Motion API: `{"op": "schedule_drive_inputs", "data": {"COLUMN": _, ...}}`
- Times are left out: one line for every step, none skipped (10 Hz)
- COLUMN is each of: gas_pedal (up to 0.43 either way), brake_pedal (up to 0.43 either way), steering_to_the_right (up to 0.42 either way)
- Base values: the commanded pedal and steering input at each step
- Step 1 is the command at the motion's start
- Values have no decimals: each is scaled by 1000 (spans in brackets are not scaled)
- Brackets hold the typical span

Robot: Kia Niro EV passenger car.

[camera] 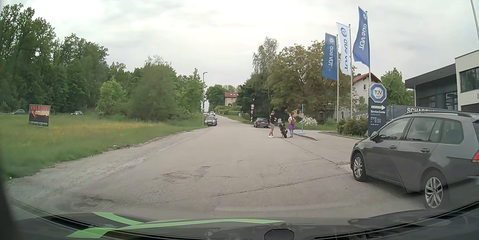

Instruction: Follow the waypoints while adhering to traffic rules and regulations

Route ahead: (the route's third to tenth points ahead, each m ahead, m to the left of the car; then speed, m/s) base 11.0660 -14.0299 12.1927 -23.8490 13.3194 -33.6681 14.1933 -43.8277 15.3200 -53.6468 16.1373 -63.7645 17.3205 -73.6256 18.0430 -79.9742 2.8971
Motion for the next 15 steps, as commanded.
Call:
{"op": "schedule_drive_inputs", "data": {"gas_pedal": 28, "brake_pedal": 0, "steering_to_the_right": 5}}
{"op": "schedule_drive_inputs", "data": {"gas_pedal": 28, "brake_pedal": 0, "steering_to_the_right": 8}}
{"op": "schedule_drive_inputs", "data": {"gas_pedal": 28, "brake_pedal": 0, "steering_to_the_right": 10}}
{"op": "schedule_drive_inputs", "data": {"gas_pedal": 28, "brake_pedal": 0, "steering_to_the_right": 12}}
{"op": "schedule_drive_inputs", "data": {"gas_pedal": 20, "brake_pedal": 0, "steering_to_the_right": 14}}
{"op": "schedule_drive_inputs", "data": {"gas_pedal": 20, "brake_pedal": 0, "steering_to_the_right": 16}}
{"op": "schedule_drive_inputs", "data": {"gas_pedal": 20, "brake_pedal": 0, "steering_to_the_right": 18}}
{"op": "schedule_drive_inputs", "data": {"gas_pedal": 20, "brake_pedal": 0, "steering_to_the_right": 20}}
{"op": "schedule_drive_inputs", "data": {"gas_pedal": 20, "brake_pedal": 0, "steering_to_the_right": 21}}
{"op": "schedule_drive_inputs", "data": {"gas_pedal": 20, "brake_pedal": 0, "steering_to_the_right": 22}}
{"op": "schedule_drive_inputs", "data": {"gas_pedal": 20, "brake_pedal": 0, "steering_to_the_right": 22}}
{"op": "schedule_drive_inputs", "data": {"gas_pedal": 20, "brake_pedal": 0, "steering_to_the_right": 23}}
{"op": "schedule_drive_inputs", "data": {"gas_pedal": 20, "brake_pedal": 0, "steering_to_the_right": 25}}
{"op": "schedule_drive_inputs", "data": {"gas_pedal": 28, "brake_pedal": 0, "steering_to_the_right": 25}}
{"op": "schedule_drive_inputs", "data": {"gas_pedal": 28, "brake_pedal": 0, "steering_to_the_right": 24}}
